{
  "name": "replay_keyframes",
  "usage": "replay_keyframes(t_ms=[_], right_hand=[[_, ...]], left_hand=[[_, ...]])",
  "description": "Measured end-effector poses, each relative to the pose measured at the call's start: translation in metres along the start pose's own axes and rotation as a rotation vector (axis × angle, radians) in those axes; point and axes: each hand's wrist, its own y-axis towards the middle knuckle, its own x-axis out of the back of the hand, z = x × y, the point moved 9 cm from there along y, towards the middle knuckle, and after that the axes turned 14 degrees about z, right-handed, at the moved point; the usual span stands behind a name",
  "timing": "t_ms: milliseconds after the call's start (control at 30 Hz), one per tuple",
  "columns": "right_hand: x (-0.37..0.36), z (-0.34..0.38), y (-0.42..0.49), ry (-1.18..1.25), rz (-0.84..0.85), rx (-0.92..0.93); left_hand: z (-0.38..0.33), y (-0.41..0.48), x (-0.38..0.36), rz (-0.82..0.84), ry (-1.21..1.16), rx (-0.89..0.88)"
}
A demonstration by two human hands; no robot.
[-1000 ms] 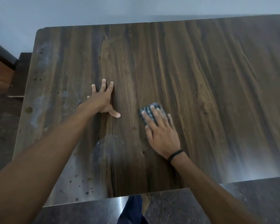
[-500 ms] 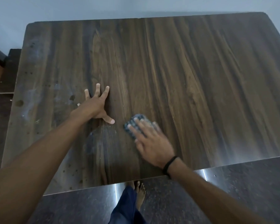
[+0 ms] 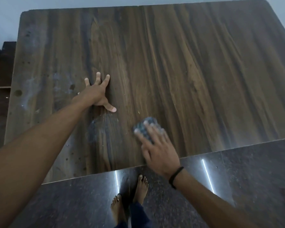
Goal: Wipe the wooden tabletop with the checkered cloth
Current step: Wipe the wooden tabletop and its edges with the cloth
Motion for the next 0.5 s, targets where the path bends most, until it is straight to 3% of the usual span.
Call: replay_keyframes(t_ms=[67, 100, 200, 233, 300, 367, 500], right_hand=[[-0.003, 0.001, -0.021, -0.075, 0.005, 0.184], [0.005, -0.022, -0.016, -0.057, -0.034, 0.110], [0.012, -0.059, -0.012, 0.130, -0.108, -0.335], [0.003, -0.034, -0.014, 0.107, -0.082, -0.302], [-0.021, 0.027, -0.022, -0.009, 0.022, 0.004], [-0.011, 0.023, -0.010, -0.060, 0.031, 0.127], [0.018, -0.032, 0.042, 0.137, -0.054, -0.306]], left_hand=[[-0.002, -0.002, -0.001, 0.006, 0.008, 0.005], [-0.004, -0.003, 0.000, 0.005, 0.014, 0.010], [-0.004, -0.005, 0.000, 0.002, 0.019, 0.009], [-0.003, -0.007, 0.001, -0.009, 0.015, 0.007], [-0.002, -0.008, 0.001, -0.006, 0.011, 0.002], [-0.003, -0.009, 0.002, -0.013, 0.014, -0.008], [-0.005, -0.009, 0.001, -0.003, 0.030, -0.012]])
